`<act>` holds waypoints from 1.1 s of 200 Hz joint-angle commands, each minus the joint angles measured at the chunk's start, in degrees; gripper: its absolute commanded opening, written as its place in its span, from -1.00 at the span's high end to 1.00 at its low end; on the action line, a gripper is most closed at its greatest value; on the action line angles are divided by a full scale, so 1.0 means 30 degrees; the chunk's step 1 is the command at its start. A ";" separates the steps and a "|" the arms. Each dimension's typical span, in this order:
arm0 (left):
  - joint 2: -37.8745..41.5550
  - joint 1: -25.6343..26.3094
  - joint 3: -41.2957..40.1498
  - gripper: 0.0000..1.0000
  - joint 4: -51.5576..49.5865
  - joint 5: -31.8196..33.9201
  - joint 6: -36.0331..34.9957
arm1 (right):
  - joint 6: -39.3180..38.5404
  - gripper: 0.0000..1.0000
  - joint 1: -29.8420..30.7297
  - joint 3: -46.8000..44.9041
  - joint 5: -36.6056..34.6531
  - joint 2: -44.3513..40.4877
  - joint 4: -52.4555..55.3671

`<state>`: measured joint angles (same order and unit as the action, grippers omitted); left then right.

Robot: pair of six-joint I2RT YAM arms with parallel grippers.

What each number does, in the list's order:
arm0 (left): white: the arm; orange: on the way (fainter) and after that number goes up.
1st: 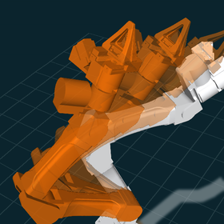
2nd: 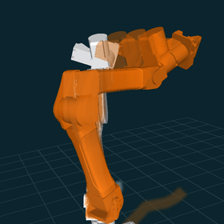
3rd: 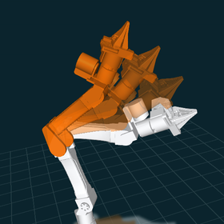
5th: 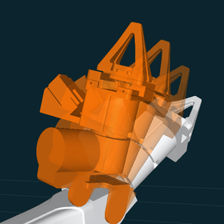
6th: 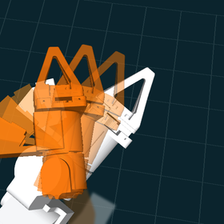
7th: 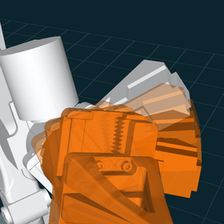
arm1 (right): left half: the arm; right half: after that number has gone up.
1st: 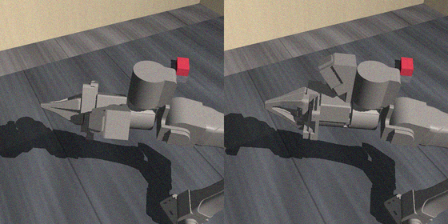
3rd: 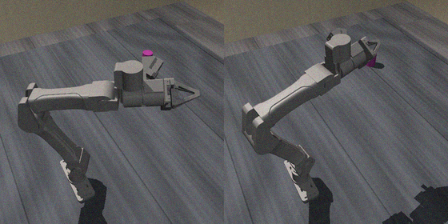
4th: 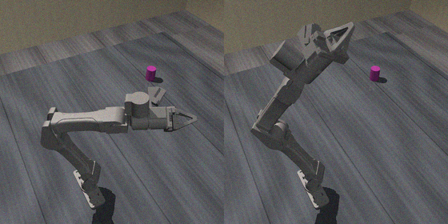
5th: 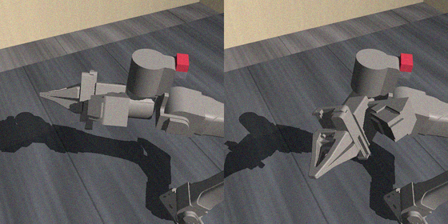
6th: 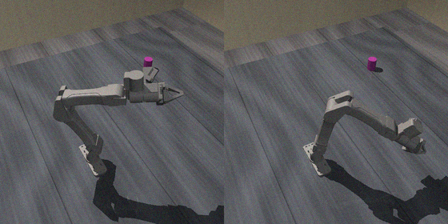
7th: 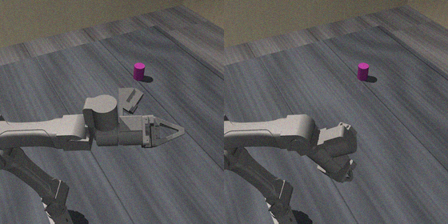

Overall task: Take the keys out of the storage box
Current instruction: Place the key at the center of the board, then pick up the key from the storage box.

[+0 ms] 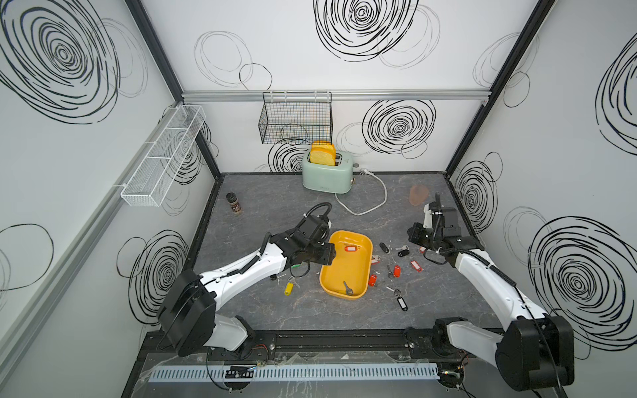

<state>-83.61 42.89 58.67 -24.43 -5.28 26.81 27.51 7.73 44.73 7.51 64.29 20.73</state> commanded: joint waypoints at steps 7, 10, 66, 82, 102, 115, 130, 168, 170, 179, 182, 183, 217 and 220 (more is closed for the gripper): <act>-0.1702 0.1079 0.1636 -0.05 0.0485 0.1288 -0.1683 | -0.0219 0.57 0.0348 -0.0810 0.2049 -0.1025 -0.0403; -0.1925 0.1218 0.1779 -0.04 0.0564 0.1378 -0.1811 | -0.0208 0.57 0.0368 -0.0861 0.2106 -0.1112 -0.0402; -0.5305 0.3178 0.3316 -0.05 0.2912 0.4379 -0.4103 | -0.0136 0.58 0.0647 -0.1601 0.2626 -0.1985 -0.0440; -0.6195 0.3538 0.3719 -0.06 0.3382 0.5155 -0.4688 | -0.0196 0.57 0.0647 -0.1639 0.2697 -0.2005 -0.0479; -0.7181 0.3665 0.4205 -0.09 0.3785 0.5756 -0.5122 | -0.0292 0.57 0.0647 -0.1671 0.2732 -0.2018 -0.0466; -0.7749 0.3661 0.4527 -0.10 0.3933 0.6030 -0.5323 | -0.0300 0.57 0.0647 -0.1768 0.2784 -0.2052 -0.0578; -0.8310 0.3676 0.4805 -0.10 0.4185 0.6469 -0.5686 | -0.0277 0.57 0.0663 -0.1879 0.2878 -0.2095 -0.0653; -0.9731 0.3690 0.5839 -0.05 0.4333 0.7023 -0.6404 | -0.0270 0.57 0.0662 -0.2020 0.2888 -0.2178 -0.0661; -0.9801 0.3712 0.5878 -0.05 0.4333 0.7030 -0.6428 | -0.0265 0.57 0.0673 -0.2019 0.2888 -0.2181 -0.0668; -1.0096 0.3719 0.6128 -0.05 0.4361 0.7220 -0.6546 | -0.0278 0.57 0.0676 -0.2034 0.2828 -0.2182 -0.0685; -1.0185 0.3741 0.6200 -0.04 0.4377 0.7272 -0.6590 | -0.0279 0.57 0.0676 -0.2021 0.2829 -0.2183 -0.0672; -1.0215 0.3745 0.6226 -0.05 0.4370 0.7284 -0.6620 | -0.0271 0.57 0.0676 -0.2035 0.2815 -0.2183 -0.0656; -1.1003 0.3807 0.6861 0.03 0.4435 0.8147 -0.6837 | -0.0267 0.57 0.0676 -0.2107 0.2826 -0.2168 -0.0670; -1.1053 0.3804 0.6892 0.05 0.4448 0.8198 -0.6853 | -0.0263 0.57 0.0676 -0.2122 0.2814 -0.2144 -0.0692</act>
<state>-115.24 54.00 77.30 -13.10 15.99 8.05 27.18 9.43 39.09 15.68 58.87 19.29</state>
